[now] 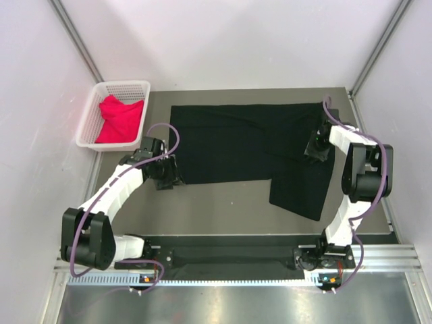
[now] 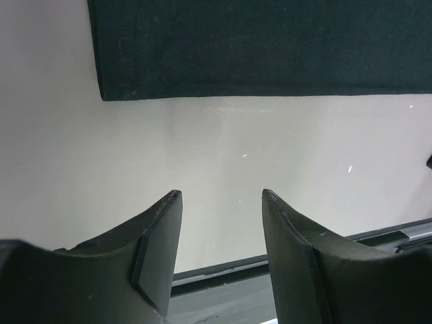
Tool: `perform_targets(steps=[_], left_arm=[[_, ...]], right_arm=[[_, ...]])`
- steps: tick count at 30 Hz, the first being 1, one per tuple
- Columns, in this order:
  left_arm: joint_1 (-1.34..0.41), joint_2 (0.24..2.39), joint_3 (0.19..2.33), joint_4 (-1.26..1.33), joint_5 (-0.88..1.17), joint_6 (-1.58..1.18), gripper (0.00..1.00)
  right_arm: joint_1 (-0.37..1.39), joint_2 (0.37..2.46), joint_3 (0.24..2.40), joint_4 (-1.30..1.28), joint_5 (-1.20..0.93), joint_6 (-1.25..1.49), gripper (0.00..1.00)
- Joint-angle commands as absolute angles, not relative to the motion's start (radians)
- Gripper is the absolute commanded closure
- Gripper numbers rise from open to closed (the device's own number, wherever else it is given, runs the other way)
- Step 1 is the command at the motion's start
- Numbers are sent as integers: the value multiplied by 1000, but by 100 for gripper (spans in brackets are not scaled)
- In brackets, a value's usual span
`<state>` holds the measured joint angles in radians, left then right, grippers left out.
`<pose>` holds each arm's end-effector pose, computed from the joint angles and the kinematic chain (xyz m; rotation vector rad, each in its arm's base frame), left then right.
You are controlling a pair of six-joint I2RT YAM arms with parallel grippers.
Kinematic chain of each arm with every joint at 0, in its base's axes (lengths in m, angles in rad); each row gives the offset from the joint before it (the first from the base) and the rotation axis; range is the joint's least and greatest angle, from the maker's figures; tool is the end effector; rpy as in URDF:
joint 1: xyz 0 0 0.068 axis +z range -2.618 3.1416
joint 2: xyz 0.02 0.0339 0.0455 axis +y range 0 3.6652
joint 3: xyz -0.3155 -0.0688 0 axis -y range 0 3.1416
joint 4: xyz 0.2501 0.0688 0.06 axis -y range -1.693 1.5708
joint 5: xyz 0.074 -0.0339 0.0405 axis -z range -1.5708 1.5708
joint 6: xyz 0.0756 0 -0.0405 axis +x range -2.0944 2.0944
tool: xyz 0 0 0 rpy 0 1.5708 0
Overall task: Fold and stack the t-shirts
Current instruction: Fold the tshirt
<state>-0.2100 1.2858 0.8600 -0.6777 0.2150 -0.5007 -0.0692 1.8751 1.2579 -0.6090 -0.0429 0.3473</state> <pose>0.2416 -0.0680 0.2356 -0.3265 2.7152 -0.5030 0.4030 -0.0247 0.1779 0.5694 2.7451 0.1272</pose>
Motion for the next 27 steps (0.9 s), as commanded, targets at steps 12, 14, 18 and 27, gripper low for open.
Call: perform_targets(steps=[12, 14, 18, 27], left_arm=[[-173, 1319, 864, -747, 80, -517, 30], [-169, 1319, 853, -732, 60, -528, 30], [-149, 1368, 841, -638, 69, -574, 32], [-126, 1542, 913, -557, 28, -600, 39]], right_arm=[[-135, 1720, 1378, -755, -95, 402, 45], [-140, 1653, 1324, -765, -132, 417, 40], [-140, 1525, 1192, -762, -167, 446, 36], [-205, 1333, 1058, -873, -103, 403, 34]])
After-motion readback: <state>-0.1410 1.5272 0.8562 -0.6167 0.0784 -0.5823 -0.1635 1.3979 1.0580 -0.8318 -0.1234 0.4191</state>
